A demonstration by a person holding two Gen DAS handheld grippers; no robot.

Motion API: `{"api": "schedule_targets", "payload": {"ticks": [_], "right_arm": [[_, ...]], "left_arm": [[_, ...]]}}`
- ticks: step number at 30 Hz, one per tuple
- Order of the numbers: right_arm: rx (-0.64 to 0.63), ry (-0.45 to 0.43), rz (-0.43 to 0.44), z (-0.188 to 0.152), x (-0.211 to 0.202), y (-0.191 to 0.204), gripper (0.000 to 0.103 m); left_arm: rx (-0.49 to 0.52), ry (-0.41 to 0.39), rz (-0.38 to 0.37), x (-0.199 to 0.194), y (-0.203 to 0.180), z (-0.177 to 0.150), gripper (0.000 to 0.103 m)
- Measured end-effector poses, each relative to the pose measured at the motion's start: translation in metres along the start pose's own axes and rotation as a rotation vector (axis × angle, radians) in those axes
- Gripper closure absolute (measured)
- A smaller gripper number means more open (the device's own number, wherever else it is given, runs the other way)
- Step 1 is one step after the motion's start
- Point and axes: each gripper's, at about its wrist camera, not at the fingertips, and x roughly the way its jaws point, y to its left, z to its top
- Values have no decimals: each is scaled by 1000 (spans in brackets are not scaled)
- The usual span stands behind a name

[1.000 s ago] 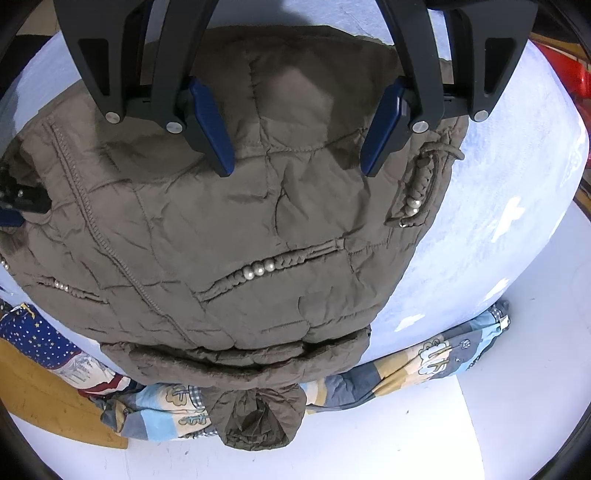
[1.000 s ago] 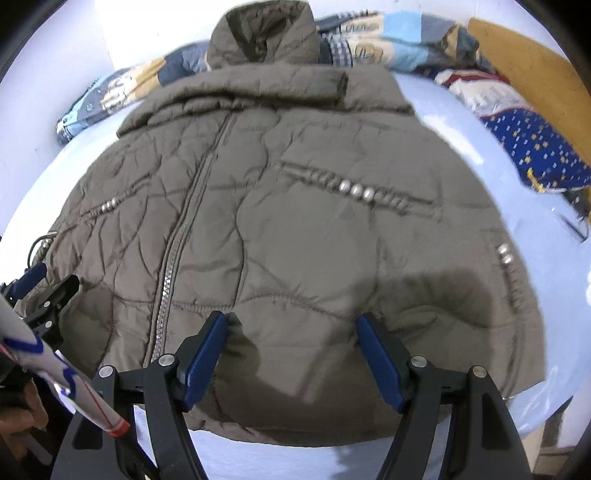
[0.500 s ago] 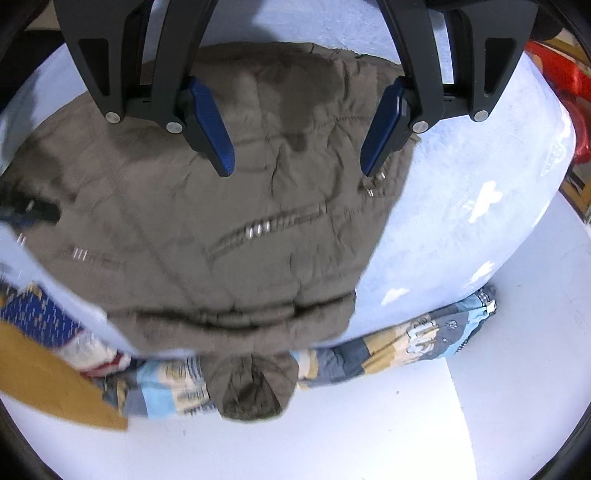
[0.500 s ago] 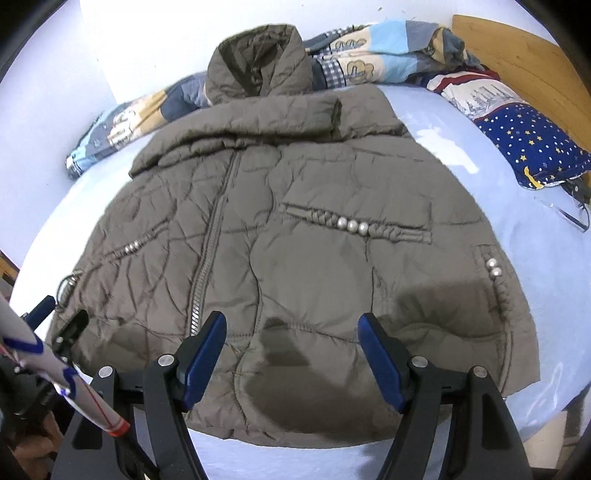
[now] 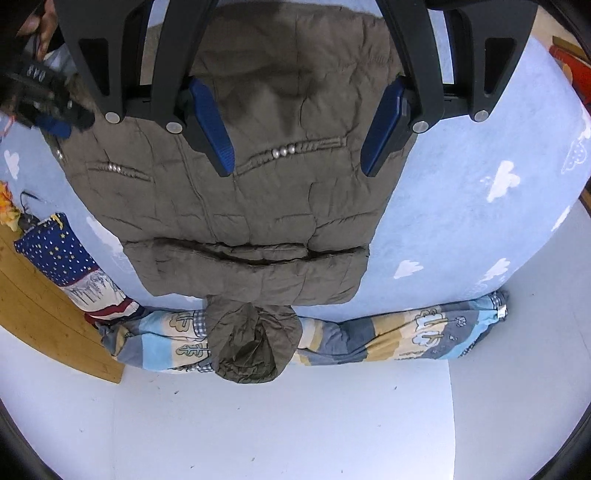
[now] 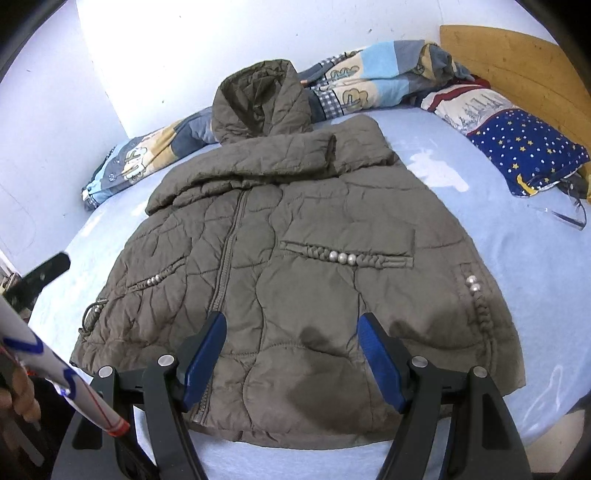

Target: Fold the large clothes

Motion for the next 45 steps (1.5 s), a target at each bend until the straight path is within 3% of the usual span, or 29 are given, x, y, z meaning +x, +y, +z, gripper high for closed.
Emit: {"api": "schedule_targets", "payload": {"ticks": [13,16,18,21,27,35,40,45], "right_arm": [[5,98,26,1,39,5,25],[10,124,31,13,42,3,25],[7,97,27,34,33,4,25],[-21,64,15,86,24,11,25],[-45,-13,36,231,26,26,25],[-45,-28,-37,409,134,31,25],[-36,-39,-118,473,215,28,25],[-7,-50,-135,509,285,16,25]], "left_arm": [[-6,11,-28,86,-23,85,33],[-8,6,-29,112,-21,98,33],[-22,5,-24,126,-16,104,33],[-32,-18,8,134,-5,114,33],[-47,-70,41,134,20,119,33],[-29,-51,70,155,38,110,33],[24,-47,116,169,48,102,33],[6,-41,101,177,54,101,33]]}}
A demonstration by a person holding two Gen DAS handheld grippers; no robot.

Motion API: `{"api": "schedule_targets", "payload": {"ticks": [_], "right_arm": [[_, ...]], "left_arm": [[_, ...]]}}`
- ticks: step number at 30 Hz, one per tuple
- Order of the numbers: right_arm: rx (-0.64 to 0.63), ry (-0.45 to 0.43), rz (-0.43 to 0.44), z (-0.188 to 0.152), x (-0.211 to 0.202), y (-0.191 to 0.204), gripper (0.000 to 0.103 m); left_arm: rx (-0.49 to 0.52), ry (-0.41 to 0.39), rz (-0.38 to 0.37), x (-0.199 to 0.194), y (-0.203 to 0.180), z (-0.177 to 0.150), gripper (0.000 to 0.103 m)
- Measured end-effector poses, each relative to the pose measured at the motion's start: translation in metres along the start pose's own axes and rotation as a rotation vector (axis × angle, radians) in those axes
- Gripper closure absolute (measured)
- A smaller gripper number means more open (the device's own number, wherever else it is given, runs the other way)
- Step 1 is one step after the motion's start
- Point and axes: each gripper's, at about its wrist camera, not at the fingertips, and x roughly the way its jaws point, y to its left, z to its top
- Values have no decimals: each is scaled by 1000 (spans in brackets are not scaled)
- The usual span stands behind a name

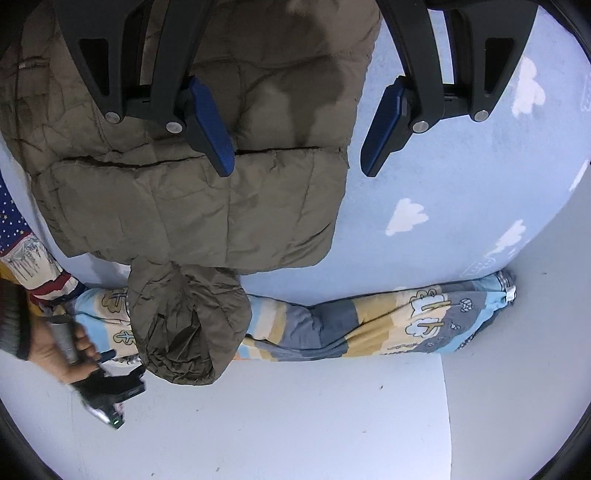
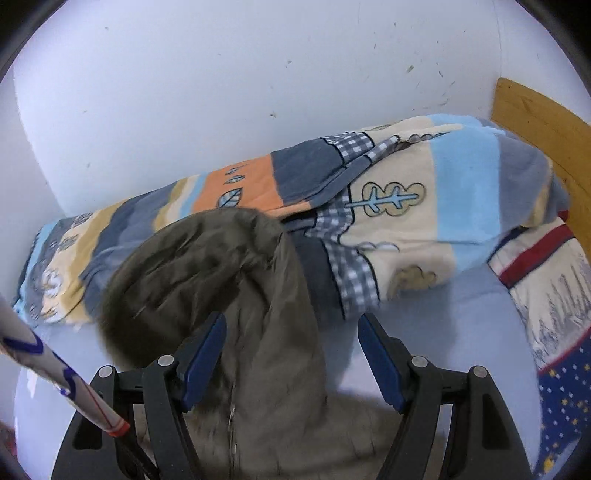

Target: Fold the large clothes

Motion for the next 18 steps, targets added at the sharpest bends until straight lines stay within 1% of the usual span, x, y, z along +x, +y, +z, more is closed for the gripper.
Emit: {"api": "schedule_targets", "payload": {"ticks": [3,5,6,7,8,9,10,11,14,18], "right_arm": [[19,-9,-11,7,33,-1,27],[38,-23,1,8,48,-2,46],[40,-18,2,7,56,0,49],[31,-7,3,5,63,2,62],[7,5,-5,0,68,6,92],[-14,9,-32,-3,70,9,95],[-35,-13,-63,-9,66,11,95],[-43,-34,-64,-13,58,11,95],[-18,-57,-34,-23,28,3,96],[-31,-80,7,-44,-24,-2,96]], "left_arm": [[4,16,12,8,0,-4,33],[-6,35,2,12,-1,-6,33],[-6,39,0,13,-2,-7,33],[4,40,2,14,-5,-8,33],[14,43,4,14,-7,-8,33],[17,43,3,14,-8,-8,33],[16,41,-3,12,-9,-8,33],[15,40,-9,11,-10,-7,33],[22,28,-23,3,-14,-4,33],[20,10,-42,-8,-17,1,33]]}}
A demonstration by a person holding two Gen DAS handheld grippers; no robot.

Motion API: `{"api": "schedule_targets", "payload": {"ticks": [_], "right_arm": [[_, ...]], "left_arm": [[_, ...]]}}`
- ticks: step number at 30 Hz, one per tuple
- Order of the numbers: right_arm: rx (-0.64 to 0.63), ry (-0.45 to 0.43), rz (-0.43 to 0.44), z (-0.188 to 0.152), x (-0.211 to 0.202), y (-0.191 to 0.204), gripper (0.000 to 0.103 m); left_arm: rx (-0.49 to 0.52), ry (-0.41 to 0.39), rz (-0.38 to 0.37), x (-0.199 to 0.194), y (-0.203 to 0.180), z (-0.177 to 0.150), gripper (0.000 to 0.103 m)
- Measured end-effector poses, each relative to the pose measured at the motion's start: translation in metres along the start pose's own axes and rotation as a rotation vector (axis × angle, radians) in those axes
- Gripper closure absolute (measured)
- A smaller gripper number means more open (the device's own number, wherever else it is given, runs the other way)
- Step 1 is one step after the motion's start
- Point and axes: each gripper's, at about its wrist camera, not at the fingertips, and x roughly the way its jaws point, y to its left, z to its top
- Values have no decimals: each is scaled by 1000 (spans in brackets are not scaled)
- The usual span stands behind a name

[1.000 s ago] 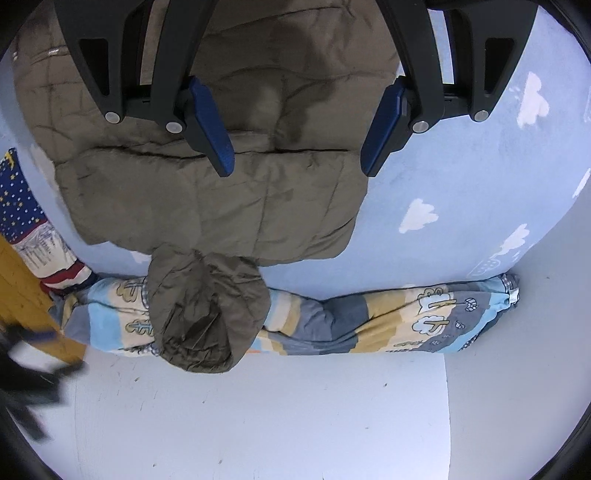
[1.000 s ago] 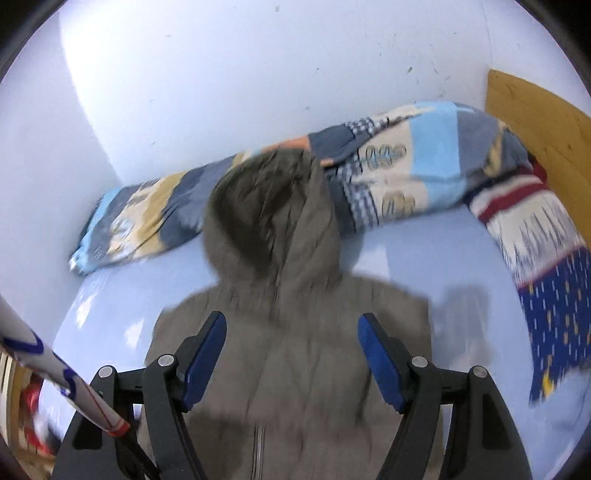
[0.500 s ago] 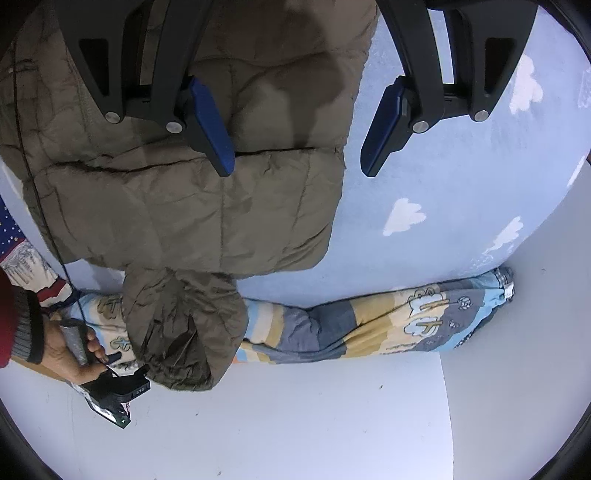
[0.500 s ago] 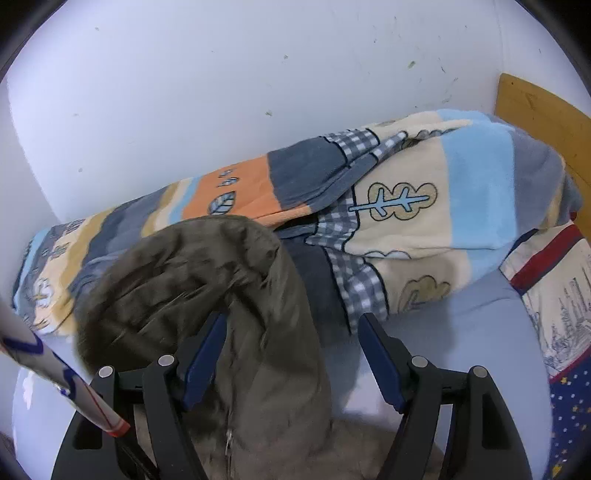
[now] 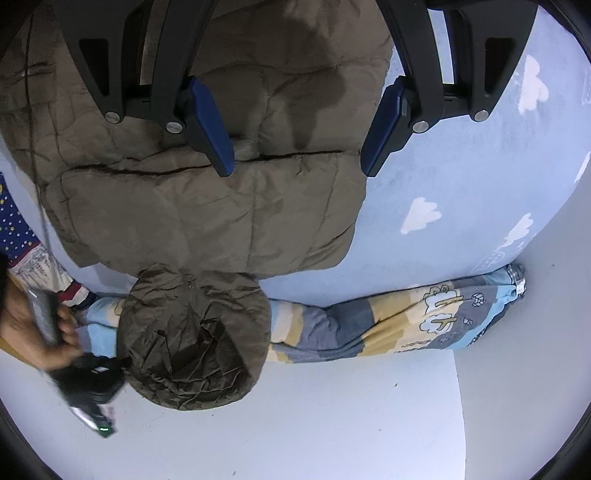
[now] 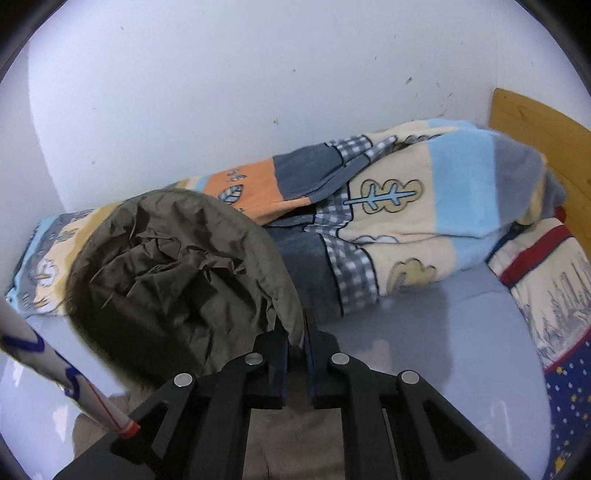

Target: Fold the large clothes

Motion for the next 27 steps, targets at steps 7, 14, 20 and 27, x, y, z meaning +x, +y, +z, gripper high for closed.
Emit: {"api": "schedule_targets", "payload": {"ticks": [7,14,20,27], "right_arm": [[-35,-37,77,-78,-108,-3,96],[-47,74,18,-184,-118,-24,96],[16,188,-31,-224,-56,-43,95],[56,234,-10,-215,-66,-51,72]], "left_arm": [[-66,-16,-24,-20,10,12,33],[-108,-27,-23,-25,17,23,33],[-113,5,-81,-17,12,30,33],[-95,19,-112,-5,8,34,33]]}}
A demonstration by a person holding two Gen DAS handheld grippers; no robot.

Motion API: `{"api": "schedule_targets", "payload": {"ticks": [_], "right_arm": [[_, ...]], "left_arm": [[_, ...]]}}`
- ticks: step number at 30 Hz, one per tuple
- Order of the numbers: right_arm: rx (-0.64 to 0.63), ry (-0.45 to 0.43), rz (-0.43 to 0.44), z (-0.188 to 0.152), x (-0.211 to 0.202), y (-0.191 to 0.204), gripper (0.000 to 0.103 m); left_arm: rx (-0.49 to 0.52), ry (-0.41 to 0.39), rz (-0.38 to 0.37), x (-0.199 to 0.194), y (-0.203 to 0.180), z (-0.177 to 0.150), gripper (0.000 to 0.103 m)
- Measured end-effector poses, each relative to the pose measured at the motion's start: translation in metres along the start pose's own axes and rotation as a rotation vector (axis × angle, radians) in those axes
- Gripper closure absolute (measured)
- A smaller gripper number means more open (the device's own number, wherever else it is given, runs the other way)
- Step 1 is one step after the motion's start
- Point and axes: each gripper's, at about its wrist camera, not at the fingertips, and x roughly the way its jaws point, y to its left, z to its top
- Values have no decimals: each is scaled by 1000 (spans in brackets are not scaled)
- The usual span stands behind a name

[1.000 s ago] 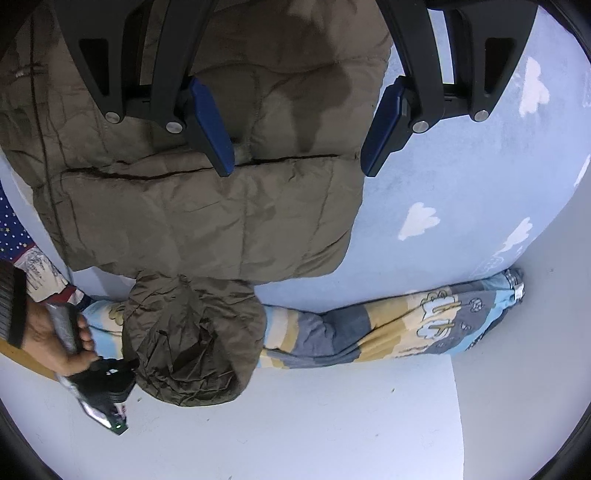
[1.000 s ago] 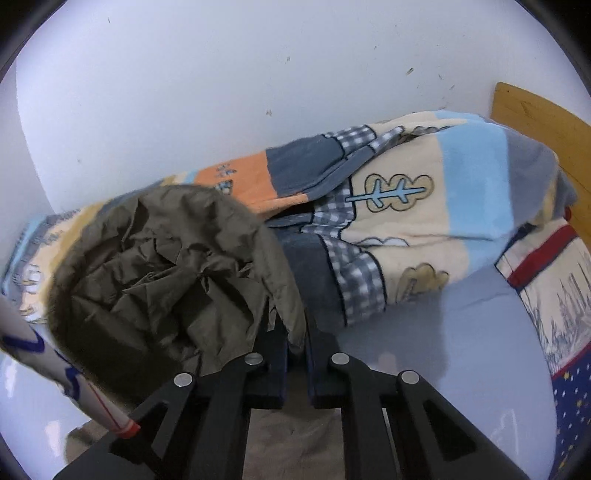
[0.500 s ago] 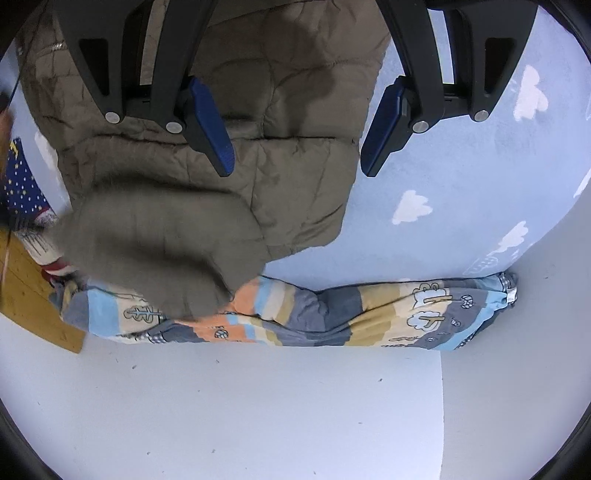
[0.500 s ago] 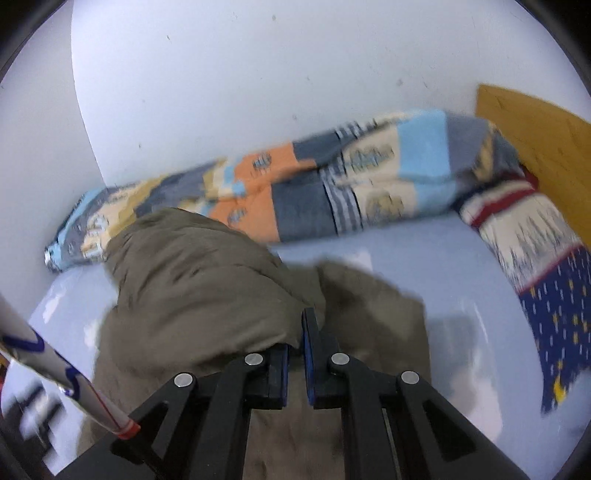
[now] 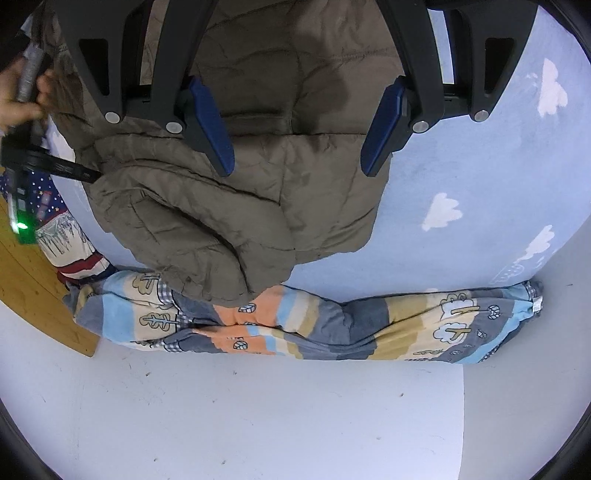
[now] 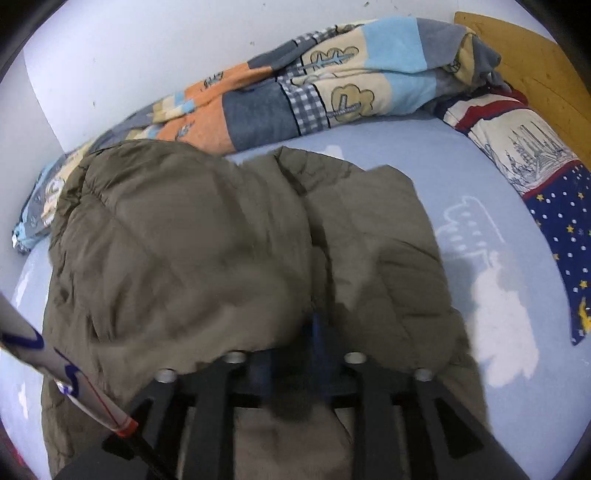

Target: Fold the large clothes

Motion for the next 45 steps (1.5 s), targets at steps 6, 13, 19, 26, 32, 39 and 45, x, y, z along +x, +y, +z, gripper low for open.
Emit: {"api": "schedule_targets", "payload": {"ticks": [6,13,19,26,32,39,45], "right_arm": [[-54,-58,24,-11,-55,-10,70],[-13,-160,145,23,-67,17,51],[-34,-92,157,35,-8,55,46],[-166,-10,68,5,52,69,45],[-211,50,-5,6,53,79,45],[-139,-39,121,-28,-41,58,45],[-128,-2,172,-115,-91,34,42]], "left_arm": [[-36,-12,-40,9,2,25,33],[-26,-3,-88,54,-18,50,33],[41,123,-79,120,-44,33,33],[91,198,-6,157,-43,2,28],[47,145,-22,125,-38,-2,29],[66,111,-9,61,-40,-13,29],[83,87,-13,-3,-54,-55,29]]}}
